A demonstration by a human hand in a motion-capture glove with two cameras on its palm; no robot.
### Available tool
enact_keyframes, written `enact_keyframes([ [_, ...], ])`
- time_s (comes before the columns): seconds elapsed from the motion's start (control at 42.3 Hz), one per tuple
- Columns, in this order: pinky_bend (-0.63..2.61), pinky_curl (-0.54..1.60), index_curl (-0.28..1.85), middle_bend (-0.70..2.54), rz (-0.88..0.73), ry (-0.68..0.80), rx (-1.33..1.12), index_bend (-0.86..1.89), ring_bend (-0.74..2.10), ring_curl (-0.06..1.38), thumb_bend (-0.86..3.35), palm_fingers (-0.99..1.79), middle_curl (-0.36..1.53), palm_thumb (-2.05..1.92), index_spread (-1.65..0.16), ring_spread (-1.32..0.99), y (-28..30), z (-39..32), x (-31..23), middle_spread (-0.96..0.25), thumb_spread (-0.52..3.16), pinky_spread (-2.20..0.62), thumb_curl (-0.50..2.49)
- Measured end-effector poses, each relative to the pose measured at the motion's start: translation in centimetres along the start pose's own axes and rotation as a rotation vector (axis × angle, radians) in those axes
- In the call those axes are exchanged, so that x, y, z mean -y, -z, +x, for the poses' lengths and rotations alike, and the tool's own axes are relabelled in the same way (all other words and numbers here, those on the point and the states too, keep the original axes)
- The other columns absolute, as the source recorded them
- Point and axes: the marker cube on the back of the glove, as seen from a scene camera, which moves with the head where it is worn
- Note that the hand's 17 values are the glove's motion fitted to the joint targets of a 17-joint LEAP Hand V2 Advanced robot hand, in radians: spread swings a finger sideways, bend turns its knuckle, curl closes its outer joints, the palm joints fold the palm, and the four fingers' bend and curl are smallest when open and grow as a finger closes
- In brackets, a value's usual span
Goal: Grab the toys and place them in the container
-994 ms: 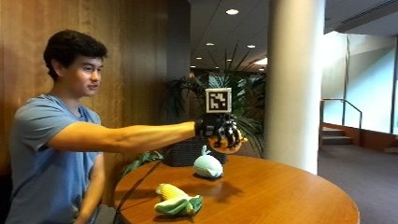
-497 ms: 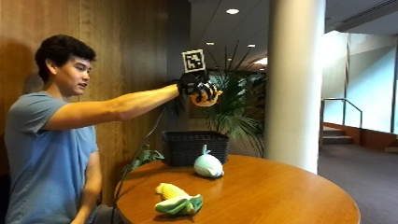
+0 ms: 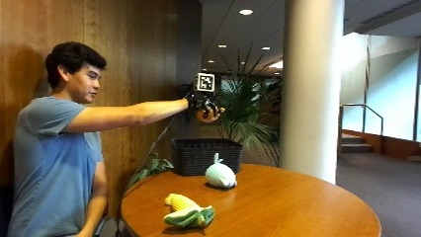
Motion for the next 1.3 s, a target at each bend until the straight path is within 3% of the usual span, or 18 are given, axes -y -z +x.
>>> enact_keyframes([
  [0.142, 1.35, 0.48, 0.36, 0.31, -0.157, -0.075, 0.019, 0.00, 1.01, 0.60, 0.13, 0.55, 0.55, 0.64, -0.35, -0.51, -2.0, -1.2, 0.5, -0.39, 0.72, -0.43, 0.89],
  [0.166, 1.40, 0.49, 0.32, 0.20, -0.170, -0.118, 0.053, -0.10, 1.02, 0.60, 0.03, 0.34, 0.52, 0.46, -0.33, -0.46, -2.1, -1.7, 0.8, -0.30, 0.86, -0.41, 0.82],
  [0.213, 1.47, 0.52, 0.32, 0.15, -0.174, -0.166, 0.107, -0.04, 1.04, 0.62, -0.03, 0.18, 0.52, 0.37, -0.31, -0.40, -2.1, -2.5, 1.2, -0.22, 0.95, -0.37, 0.76],
  [0.284, 1.60, 0.55, 0.29, 0.10, -0.148, -0.053, 0.080, -0.01, 0.93, 0.60, -0.12, -0.14, 0.48, 0.15, -0.30, -0.27, -2.1, -2.0, 0.7, -0.08, 0.99, -0.27, 0.66],
  [0.331, 1.64, 0.53, 0.25, 0.11, -0.133, 0.028, 0.047, 0.00, 0.89, 0.57, -0.10, -0.19, 0.45, 0.09, -0.29, -0.22, -2.0, -1.1, 0.2, -0.03, 1.01, -0.23, 0.63],
  [0.52, 1.72, 0.50, 0.19, 0.13, -0.124, 0.088, -0.042, 0.03, 0.74, 0.48, -0.04, -0.29, 0.39, -0.01, -0.28, -0.05, -1.6, 2.6, -0.9, 0.10, 1.08, -0.09, 0.52],
  [0.686, 1.71, 0.48, 0.17, 0.12, -0.099, 0.002, -0.050, 0.05, 0.60, 0.43, -0.03, -0.32, 0.35, -0.01, -0.28, 0.04, -0.7, 5.4, -1.7, 0.13, 1.11, -0.01, 0.46],
  [0.828, 1.68, 0.45, 0.15, 0.11, -0.074, -0.057, -0.050, 0.06, 0.54, 0.40, -0.02, -0.31, 0.31, -0.01, -0.27, 0.09, 0.5, 3.1, -1.7, 0.14, 1.13, 0.02, 0.43],
  [1.159, 1.61, 0.40, 0.13, 0.13, -0.060, -0.191, -0.112, 0.06, 0.48, 0.37, -0.02, -0.26, 0.27, 0.01, -0.28, 0.13, -0.6, 17.2, -8.1, 0.13, 1.15, 0.05, 0.37],
  [1.301, 1.59, 0.38, 0.12, 0.13, -0.058, -0.211, 0.023, 0.06, 0.48, 0.37, -0.02, -0.25, 0.26, 0.02, -0.28, 0.13, -1.5, 21.3, -10.7, 0.12, 1.15, 0.06, 0.36],
])
